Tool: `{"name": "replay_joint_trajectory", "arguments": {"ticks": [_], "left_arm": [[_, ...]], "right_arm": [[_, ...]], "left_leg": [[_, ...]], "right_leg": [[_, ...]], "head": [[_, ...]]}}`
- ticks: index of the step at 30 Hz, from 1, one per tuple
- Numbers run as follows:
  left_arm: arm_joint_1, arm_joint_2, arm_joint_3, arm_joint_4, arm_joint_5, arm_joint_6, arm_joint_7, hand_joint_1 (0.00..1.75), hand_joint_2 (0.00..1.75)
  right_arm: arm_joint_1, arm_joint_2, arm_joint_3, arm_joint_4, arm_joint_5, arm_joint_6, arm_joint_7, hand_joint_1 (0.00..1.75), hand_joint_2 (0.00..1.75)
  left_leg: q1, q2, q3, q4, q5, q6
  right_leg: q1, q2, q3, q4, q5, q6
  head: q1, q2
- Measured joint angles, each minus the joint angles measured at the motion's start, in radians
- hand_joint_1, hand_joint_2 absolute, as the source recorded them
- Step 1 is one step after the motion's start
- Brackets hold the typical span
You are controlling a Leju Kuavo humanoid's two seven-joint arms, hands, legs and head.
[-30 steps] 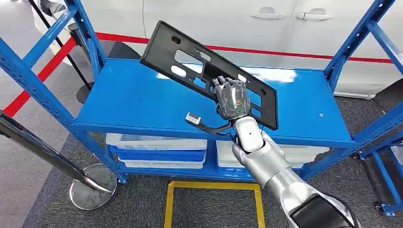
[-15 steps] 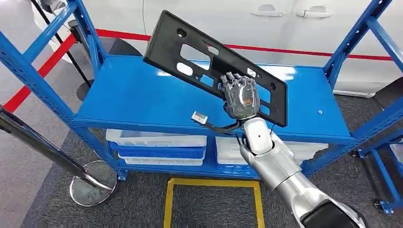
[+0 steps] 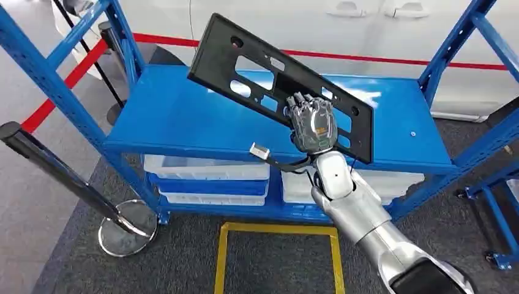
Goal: Take the parts from the cabinet and place them on the table.
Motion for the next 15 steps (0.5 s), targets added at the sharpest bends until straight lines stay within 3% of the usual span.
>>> {"name": "replay_joint_trajectory", "arguments": {"ticks": [2, 3, 4, 6, 7, 8, 9, 10, 11, 12, 13, 14, 15], "left_arm": [[0.0, 0.0, -0.002, 0.0, 0.0, 0.0, -0.002, 0.0, 1.75], [-0.003, 0.0, -0.003, 0.0, 0.0, 0.0, -0.002, 0.0, 1.75], [-0.004, 0.0, -0.003, 0.0, 0.0, 0.0, -0.003, 0.0, 1.75], [-0.003, 0.002, -0.003, 0.0, 0.0, 0.002, -0.003, 0.0, 1.75], [-0.003, 0.002, -0.003, 0.0, 0.0, 0.001, -0.003, 0.0, 1.75], [-0.001, 0.002, -0.003, 0.0, 0.0, 0.001, -0.003, 0.0, 1.75], [-0.001, 0.002, -0.003, 0.0, 0.0, 0.001, -0.003, 0.0, 1.75], [0.0, 0.002, -0.004, 0.0, 0.0, 0.0, -0.003, 0.0, 1.75], [0.0, 0.002, -0.004, 0.0, 0.0, 0.0, -0.003, 0.0, 1.75], [-0.001, 0.001, -0.004, 0.0, 0.0, 0.0, -0.003, 0.0, 1.75], [-0.001, -0.003, -0.005, 0.0, 0.0, 0.0, -0.003, 0.0, 1.75], [-0.001, -0.003, -0.005, 0.0, 0.0, 0.001, -0.003, 0.0, 1.75], [-0.001, -0.003, -0.005, 0.0, 0.0, 0.0, -0.003, 0.0, 1.75]], "right_arm": [[0.001, -0.004, 0.001, 0.0, -0.002, 0.005, 0.0, 1.75, 1.75], [0.0, -0.012, 0.002, 0.001, -0.003, 0.007, -0.001, 1.75, 1.75], [-0.001, -0.013, 0.003, 0.0, -0.006, 0.012, -0.002, 1.75, 1.75], [0.0, -0.018, 0.004, 0.0, -0.013, 0.016, -0.004, 1.75, 1.75], [0.0, -0.02, 0.005, 0.0, -0.015, 0.017, -0.004, 1.75, 1.75], [0.001, -0.022, 0.005, 0.001, -0.016, 0.018, -0.005, 1.75, 1.75], [0.002, -0.023, 0.005, 0.001, -0.018, 0.019, -0.005, 1.75, 1.75], [0.002, -0.023, 0.005, 0.001, -0.019, 0.019, -0.005, 1.75, 1.75], [0.001, -0.023, 0.005, 0.0, -0.019, 0.019, -0.005, 1.75, 1.75], [-0.001, -0.023, 0.005, 0.0, -0.019, 0.019, -0.005, 1.75, 1.75], [-0.004, -0.023, 0.005, -0.001, -0.02, 0.019, -0.005, 1.75, 1.75], [-0.005, -0.023, 0.005, -0.002, -0.021, 0.019, -0.005, 1.75, 1.75], [-0.005, -0.023, 0.005, -0.002, -0.021, 0.019, -0.005, 1.75, 1.75]], "left_leg": [[-0.001, 0.001, -0.014, -0.003, 0.015, 0.02], [0.003, 0.007, -0.018, -0.006, 0.029, 0.033], [0.003, 0.007, -0.031, -0.006, 0.039, 0.046], [0.0, 0.009, -0.058, -0.006, 0.059, 0.053], [-0.002, 0.009, -0.072, -0.005, 0.069, 0.054], [-0.005, 0.009, -0.086, -0.004, 0.08, 0.055], [-0.008, 0.008, -0.099, -0.003, 0.089, 0.054], [-0.01, 0.007, -0.111, -0.002, 0.098, 0.053], [-0.013, 0.005, -0.12, -0.002, 0.106, 0.053], [-0.014, 0.004, -0.126, -0.001, 0.113, 0.05], [-0.014, 0.004, -0.13, -0.001, 0.12, 0.046], [-0.015, 0.005, -0.132, -0.001, 0.128, 0.039], [-0.011, 0.006, -0.13, -0.008, 0.138, 0.03]], "right_leg": [[-0.001, 0.001, -0.003, -0.009, 0.017, 0.016], [-0.006, 0.005, -0.012, 0.002, -0.006, 0.021], [-0.005, 0.006, -0.03, 0.038, -0.063, 0.022], [-0.004, 0.008, -0.068, 0.178, -0.177, 0.026], [-0.004, 0.008, -0.082, 0.247, -0.208, 0.027], [-0.003, 0.008, -0.082, 0.294, -0.208, 0.025], [-0.002, 0.008, -0.064, 0.294, -0.184, 0.022], [0.0, 0.008, -0.024, 0.254, -0.146, 0.016], [0.004, 0.009, 0.03, 0.185, -0.114, 0.008], [0.012, 0.012, 0.1, 0.09, -0.102, -0.006], [0.017, 0.014, 0.151, 0.005, -0.139, -0.022], [0.018, 0.013, 0.175, -0.042, -0.146, -0.017], [0.024, 0.015, 0.165, -0.032, -0.13, -0.016]], "head": [[0.0, 0.0], [0.0, 0.0], [0.001, 0.0], [0.0, 0.0], [0.0, 0.0], [0.0, 0.0], [0.001, 0.0], [0.0, 0.0], [0.0, 0.0], [0.0, 0.0], [0.0, 0.0], [-0.001, 0.0], [0.001, 0.0]]}}
